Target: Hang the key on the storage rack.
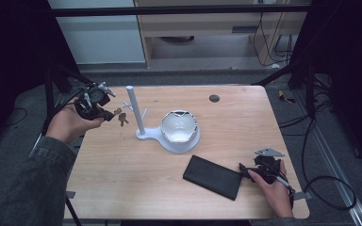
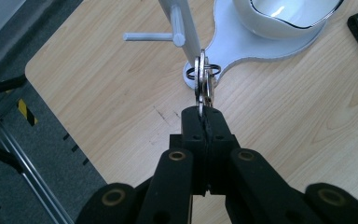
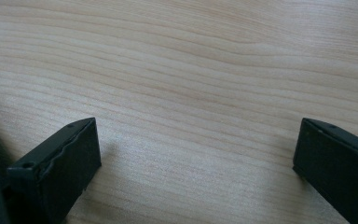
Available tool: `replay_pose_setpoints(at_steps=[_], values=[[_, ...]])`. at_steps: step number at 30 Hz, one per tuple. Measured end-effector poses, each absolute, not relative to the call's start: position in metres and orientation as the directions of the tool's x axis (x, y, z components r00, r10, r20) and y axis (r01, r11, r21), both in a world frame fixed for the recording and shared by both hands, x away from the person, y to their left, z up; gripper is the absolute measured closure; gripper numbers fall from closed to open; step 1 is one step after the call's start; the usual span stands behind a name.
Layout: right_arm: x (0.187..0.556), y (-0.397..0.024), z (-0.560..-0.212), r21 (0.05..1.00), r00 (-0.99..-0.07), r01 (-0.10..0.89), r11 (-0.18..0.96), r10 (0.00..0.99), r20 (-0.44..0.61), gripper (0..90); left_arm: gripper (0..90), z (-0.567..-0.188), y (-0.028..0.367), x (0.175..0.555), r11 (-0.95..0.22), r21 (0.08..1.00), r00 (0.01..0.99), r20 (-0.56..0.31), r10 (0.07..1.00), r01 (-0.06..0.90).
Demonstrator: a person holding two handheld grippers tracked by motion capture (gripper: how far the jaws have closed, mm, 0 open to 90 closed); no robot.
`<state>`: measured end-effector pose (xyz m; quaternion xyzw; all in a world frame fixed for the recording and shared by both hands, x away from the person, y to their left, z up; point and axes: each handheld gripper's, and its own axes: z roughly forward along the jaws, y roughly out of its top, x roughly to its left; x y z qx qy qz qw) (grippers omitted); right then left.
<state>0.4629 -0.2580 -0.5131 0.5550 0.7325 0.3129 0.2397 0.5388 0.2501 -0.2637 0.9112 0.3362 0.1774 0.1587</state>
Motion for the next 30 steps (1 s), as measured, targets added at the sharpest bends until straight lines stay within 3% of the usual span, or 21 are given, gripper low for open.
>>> replay_pose_setpoints(at_steps=[30], values=[[0.463,-0.258,-0.513,0.727,-0.272,0.66,0.191,0.962,-0.006,0.8,89.2,-0.259,0.239,0.565,-0.727,0.37,0.685,0.261,0.68,0.579]])
